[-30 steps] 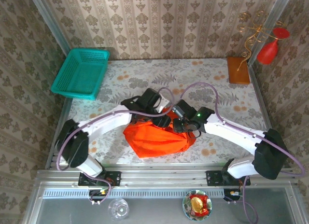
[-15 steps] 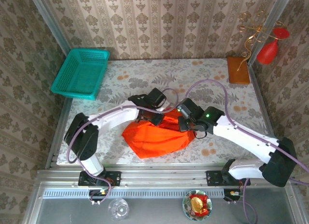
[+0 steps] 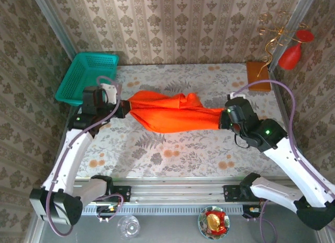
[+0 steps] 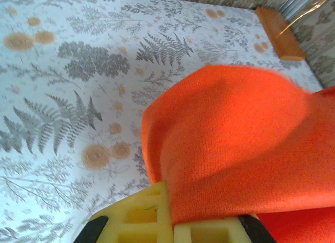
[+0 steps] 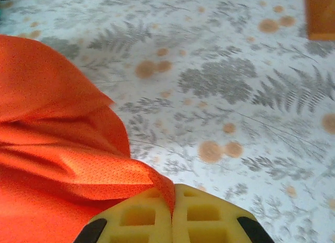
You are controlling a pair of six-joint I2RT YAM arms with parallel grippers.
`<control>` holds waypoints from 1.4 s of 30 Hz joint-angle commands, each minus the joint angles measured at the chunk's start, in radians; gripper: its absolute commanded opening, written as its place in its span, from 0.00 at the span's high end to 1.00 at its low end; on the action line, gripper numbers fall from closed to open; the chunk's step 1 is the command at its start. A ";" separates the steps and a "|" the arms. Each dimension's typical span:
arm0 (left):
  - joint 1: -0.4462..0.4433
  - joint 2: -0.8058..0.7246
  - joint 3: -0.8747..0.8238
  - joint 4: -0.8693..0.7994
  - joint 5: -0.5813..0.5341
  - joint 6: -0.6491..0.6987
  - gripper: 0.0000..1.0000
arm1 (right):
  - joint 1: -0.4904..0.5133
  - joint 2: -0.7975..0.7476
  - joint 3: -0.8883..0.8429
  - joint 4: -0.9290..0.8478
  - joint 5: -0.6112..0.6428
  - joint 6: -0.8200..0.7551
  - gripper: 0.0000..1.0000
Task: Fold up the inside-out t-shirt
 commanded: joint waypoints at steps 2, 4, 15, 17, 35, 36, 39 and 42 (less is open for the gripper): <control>0.080 -0.073 -0.143 -0.026 0.104 -0.042 0.99 | -0.105 -0.016 -0.160 -0.066 -0.036 0.001 1.00; 0.078 -0.091 -0.239 -0.001 0.124 -0.069 0.99 | -0.126 0.003 -0.238 -0.030 -0.108 0.021 1.00; -0.233 -0.094 -0.333 0.083 -0.095 -0.121 0.49 | -0.016 0.121 -0.254 0.068 -0.276 0.113 0.66; -0.297 -0.084 -0.294 0.083 -0.123 -0.079 0.46 | 0.017 0.141 -0.225 0.068 -0.277 0.113 0.63; -0.604 0.552 0.098 0.086 -0.196 0.339 0.35 | 0.247 0.350 -0.296 0.305 -0.284 0.578 0.29; -0.607 0.589 0.124 0.073 -0.206 0.362 0.32 | 0.255 0.362 -0.301 0.285 -0.268 0.600 0.28; -0.608 0.687 0.195 0.037 -0.232 0.402 0.27 | 0.264 0.376 -0.329 0.248 -0.253 0.641 0.27; -0.609 0.767 0.251 0.014 -0.249 0.427 0.25 | 0.271 0.371 -0.375 0.250 -0.275 0.633 0.27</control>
